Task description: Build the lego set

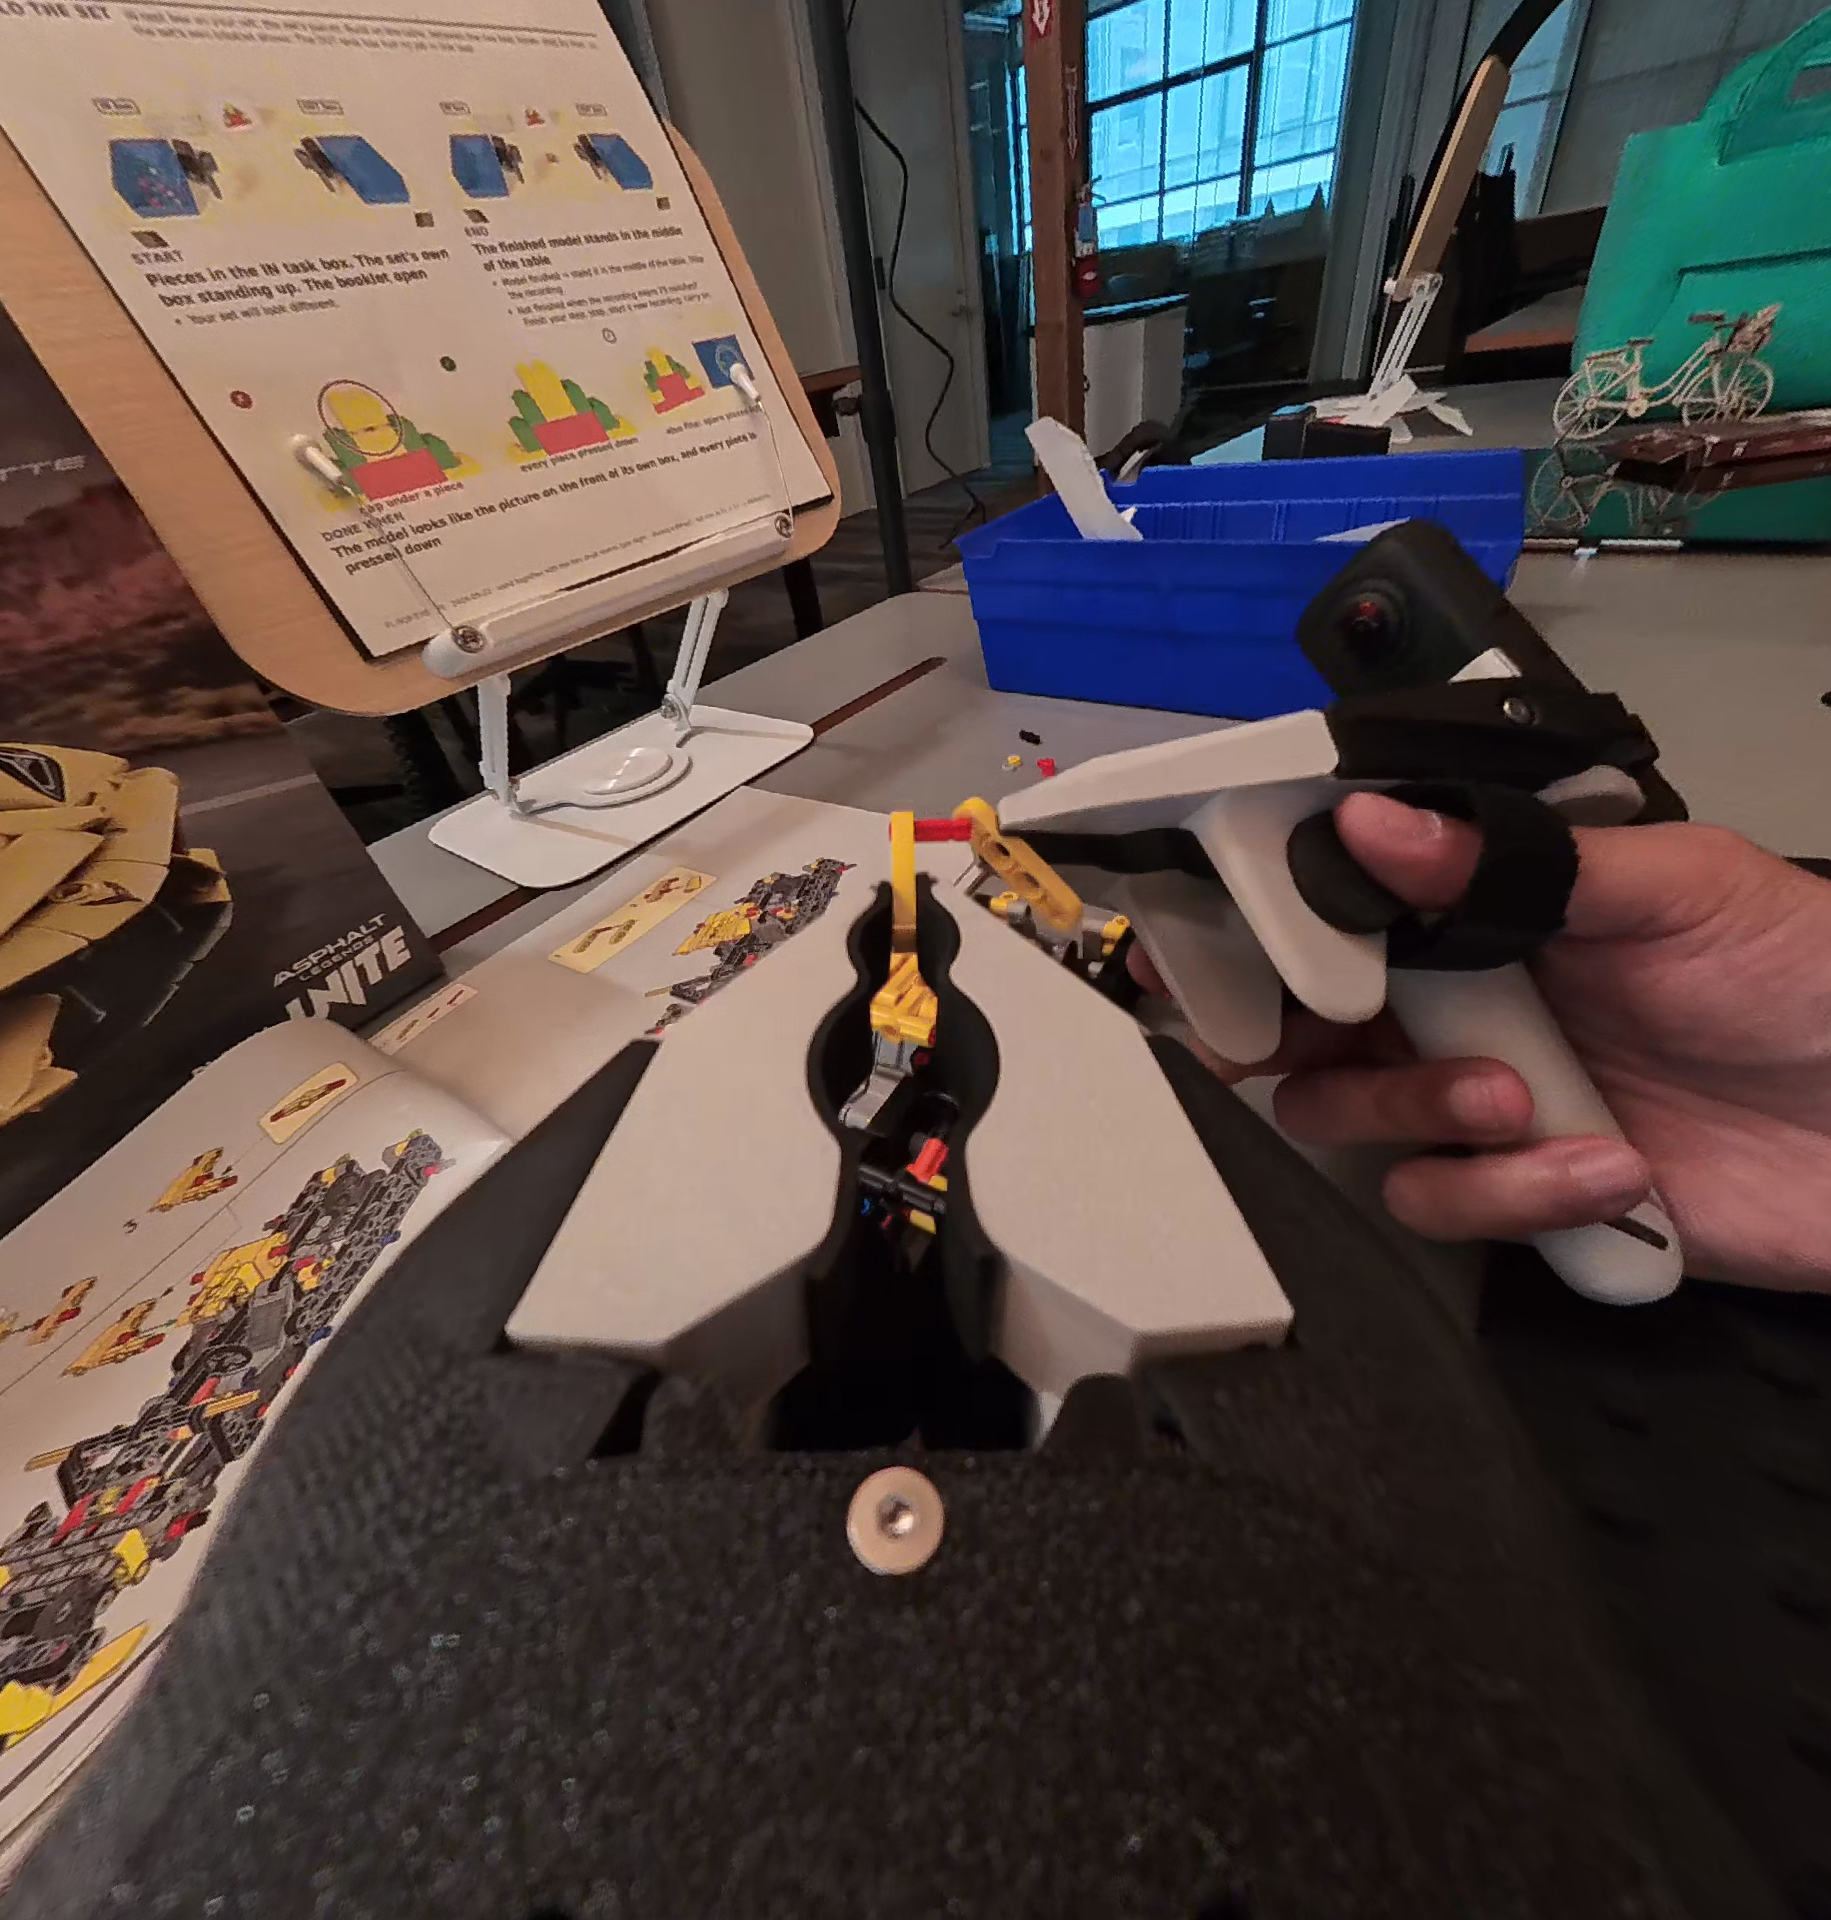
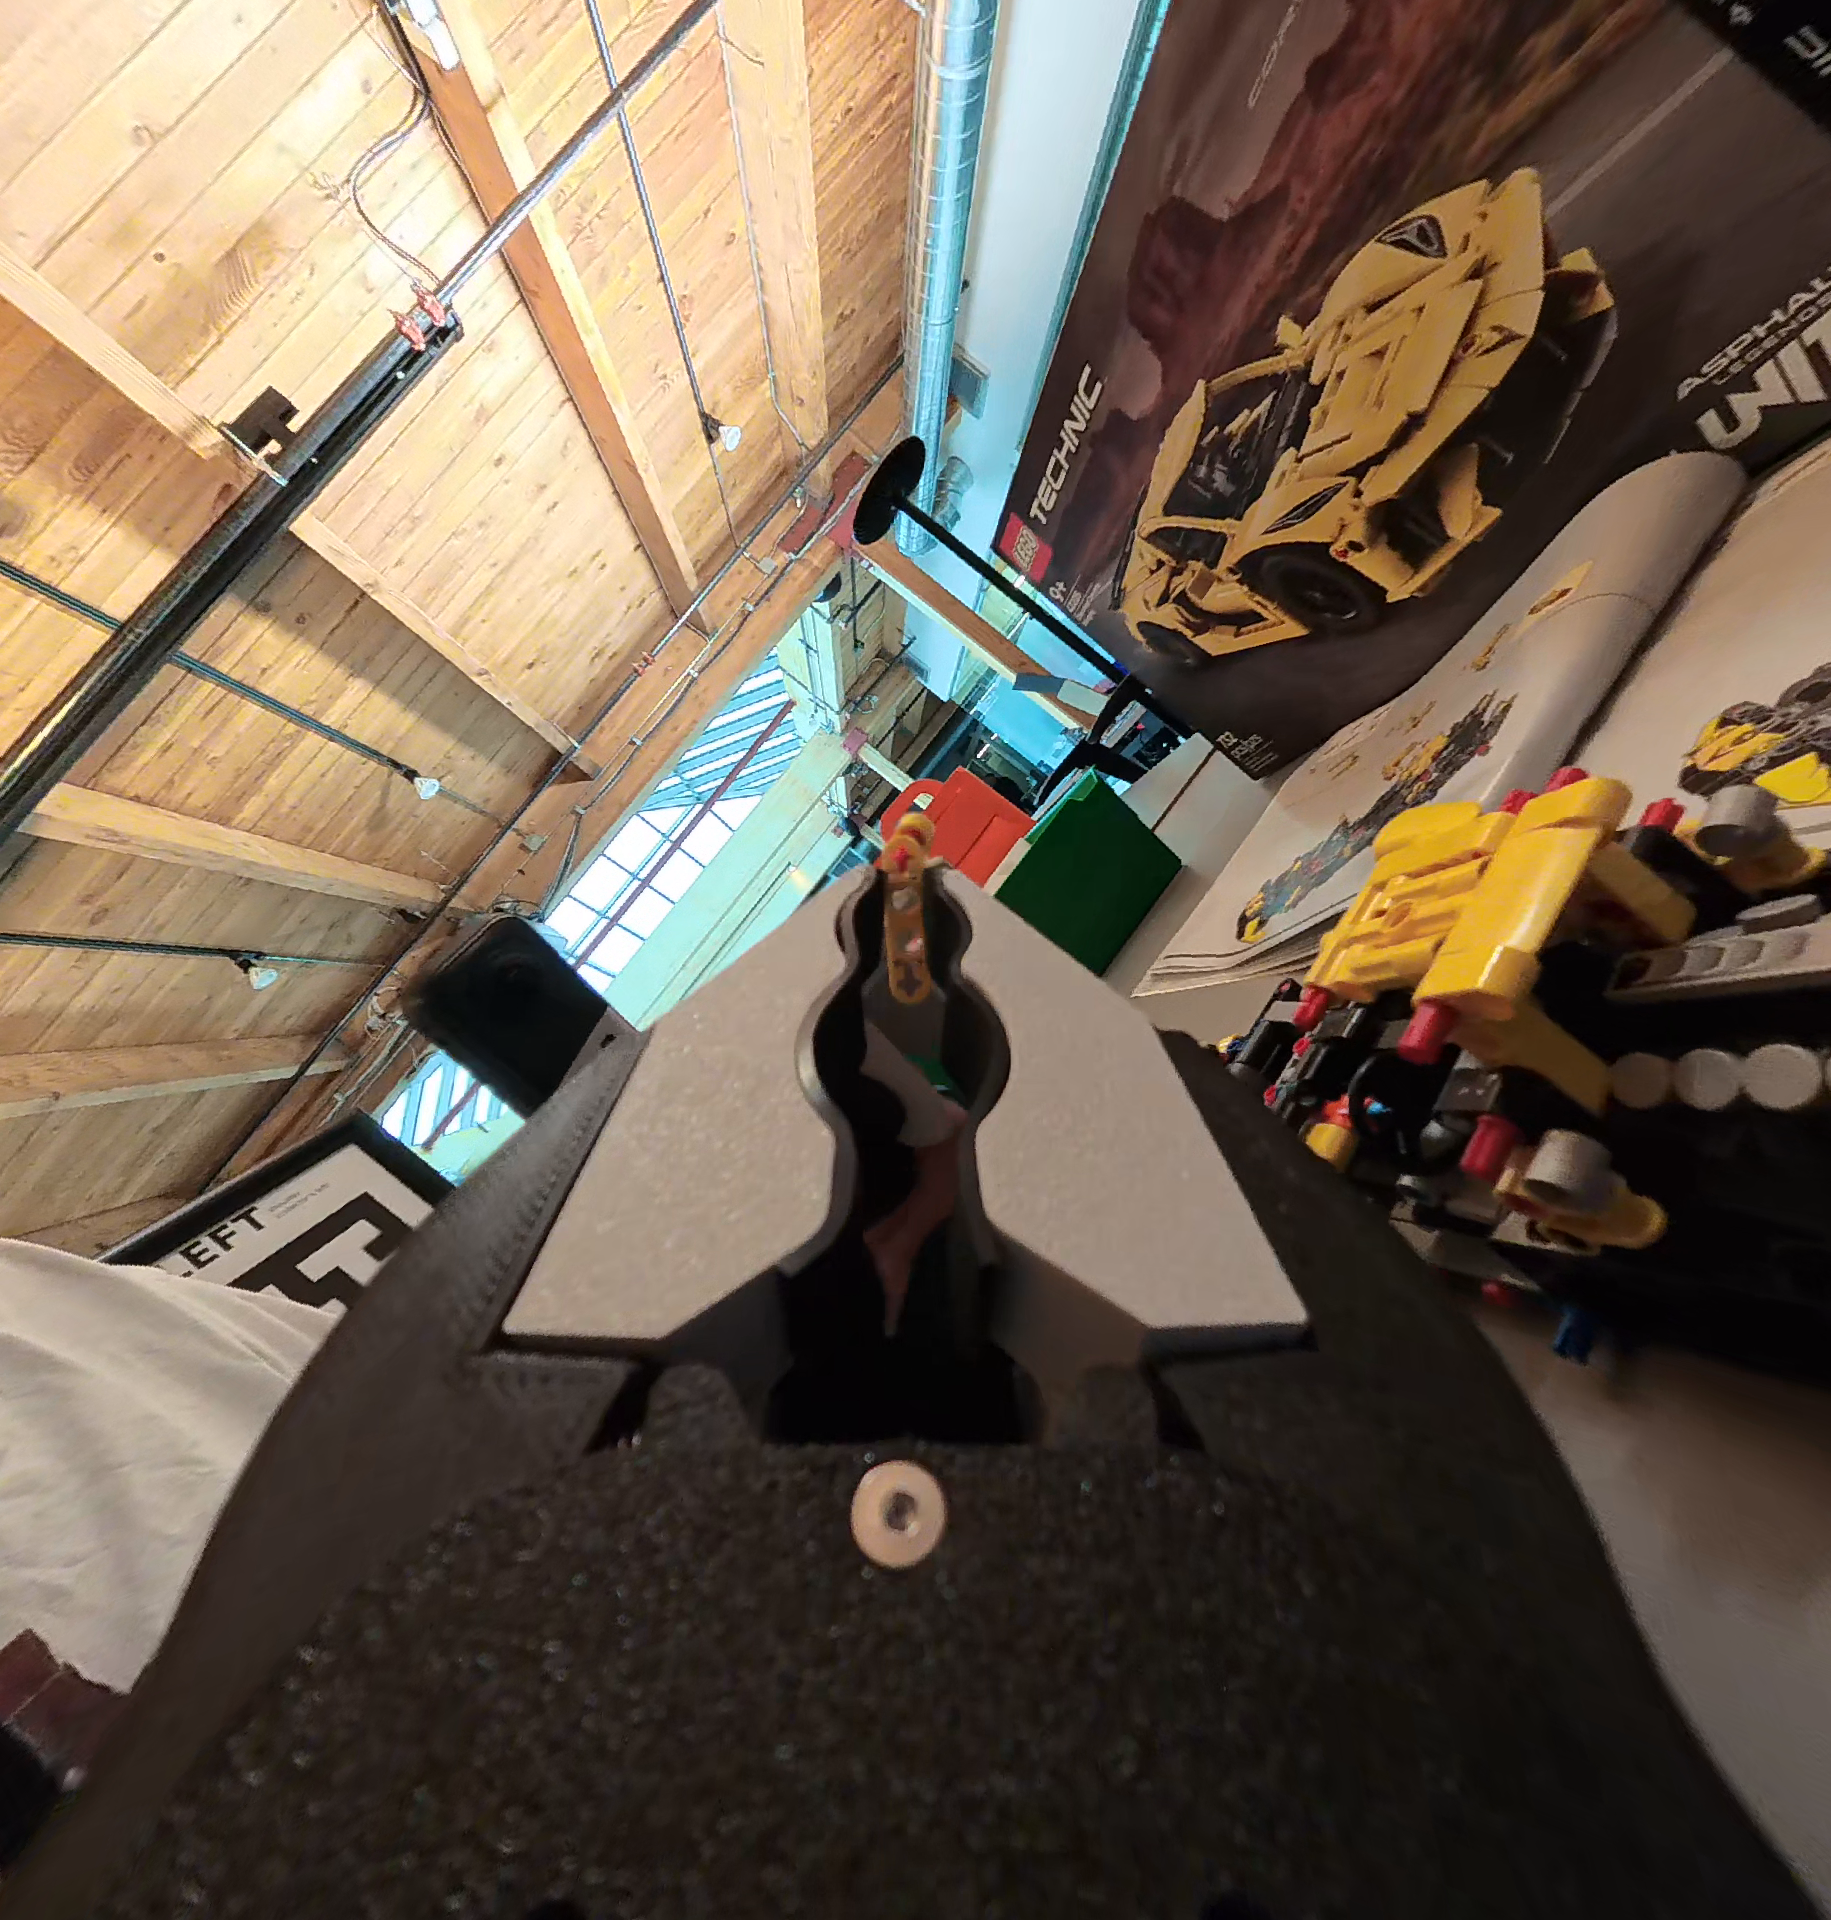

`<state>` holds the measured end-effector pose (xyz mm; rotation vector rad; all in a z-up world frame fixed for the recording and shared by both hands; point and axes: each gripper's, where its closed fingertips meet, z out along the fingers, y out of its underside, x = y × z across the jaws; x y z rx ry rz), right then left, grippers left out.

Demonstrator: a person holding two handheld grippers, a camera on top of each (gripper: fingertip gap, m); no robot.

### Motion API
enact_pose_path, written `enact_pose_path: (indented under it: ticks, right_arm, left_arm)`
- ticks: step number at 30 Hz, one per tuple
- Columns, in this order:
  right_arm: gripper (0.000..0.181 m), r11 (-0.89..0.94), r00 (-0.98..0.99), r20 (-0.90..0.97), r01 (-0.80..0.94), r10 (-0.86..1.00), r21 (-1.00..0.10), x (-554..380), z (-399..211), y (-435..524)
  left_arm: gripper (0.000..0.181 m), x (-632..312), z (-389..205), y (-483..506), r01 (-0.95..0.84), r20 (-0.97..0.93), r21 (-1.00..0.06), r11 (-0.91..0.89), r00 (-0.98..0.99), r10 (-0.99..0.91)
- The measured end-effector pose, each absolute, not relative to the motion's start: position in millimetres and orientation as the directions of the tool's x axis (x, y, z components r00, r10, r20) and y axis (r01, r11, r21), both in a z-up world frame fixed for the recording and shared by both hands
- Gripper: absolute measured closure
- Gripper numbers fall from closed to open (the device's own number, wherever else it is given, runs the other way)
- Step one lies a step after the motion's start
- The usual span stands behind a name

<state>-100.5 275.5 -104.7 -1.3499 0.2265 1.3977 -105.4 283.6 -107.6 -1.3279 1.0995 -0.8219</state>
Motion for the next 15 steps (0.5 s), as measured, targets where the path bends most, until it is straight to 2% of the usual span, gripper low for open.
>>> enact_pose_path:
  ticks: [15]
  right_arm:
    - [0.175,-0.425,0.147,-0.802,-0.785,0.579,-0.451,-109.1,-101.8,274.2]
  left_arm:
    - [0.178,-106.5,-103.7,282.2,-0.172,-0.302,-0.952,0.255,0.363,-0.882]
